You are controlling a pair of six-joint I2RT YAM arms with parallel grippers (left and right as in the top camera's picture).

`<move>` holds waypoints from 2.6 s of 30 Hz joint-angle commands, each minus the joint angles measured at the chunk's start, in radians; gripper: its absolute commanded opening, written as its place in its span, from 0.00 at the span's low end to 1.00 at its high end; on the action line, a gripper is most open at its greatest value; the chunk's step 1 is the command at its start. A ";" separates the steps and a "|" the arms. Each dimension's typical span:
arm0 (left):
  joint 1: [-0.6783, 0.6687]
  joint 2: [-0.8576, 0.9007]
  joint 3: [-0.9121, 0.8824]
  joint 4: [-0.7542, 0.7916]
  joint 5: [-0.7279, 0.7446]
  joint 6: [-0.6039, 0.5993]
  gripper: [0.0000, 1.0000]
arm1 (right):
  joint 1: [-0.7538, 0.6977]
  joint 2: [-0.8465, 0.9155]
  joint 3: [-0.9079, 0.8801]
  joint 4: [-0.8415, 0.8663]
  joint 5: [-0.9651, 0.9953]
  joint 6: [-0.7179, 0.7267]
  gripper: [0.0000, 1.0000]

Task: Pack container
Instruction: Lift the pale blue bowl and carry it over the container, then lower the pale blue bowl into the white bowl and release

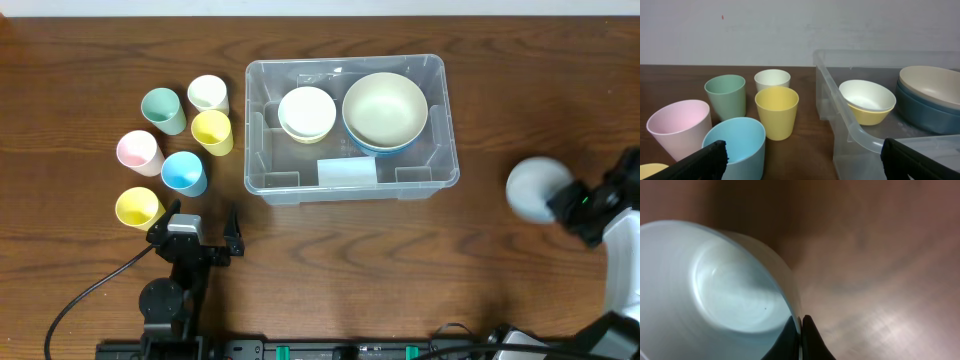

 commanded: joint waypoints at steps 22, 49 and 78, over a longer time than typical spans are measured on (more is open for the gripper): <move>0.003 -0.006 -0.016 -0.034 0.011 0.010 0.98 | 0.837 0.027 0.449 0.263 -0.104 -0.103 0.02; 0.003 -0.006 -0.016 -0.033 0.011 0.010 0.98 | 1.017 0.538 0.452 0.621 -0.097 -0.113 0.01; 0.003 -0.006 -0.016 -0.034 0.011 0.010 0.98 | 1.041 0.594 0.452 0.625 -0.016 -0.115 0.21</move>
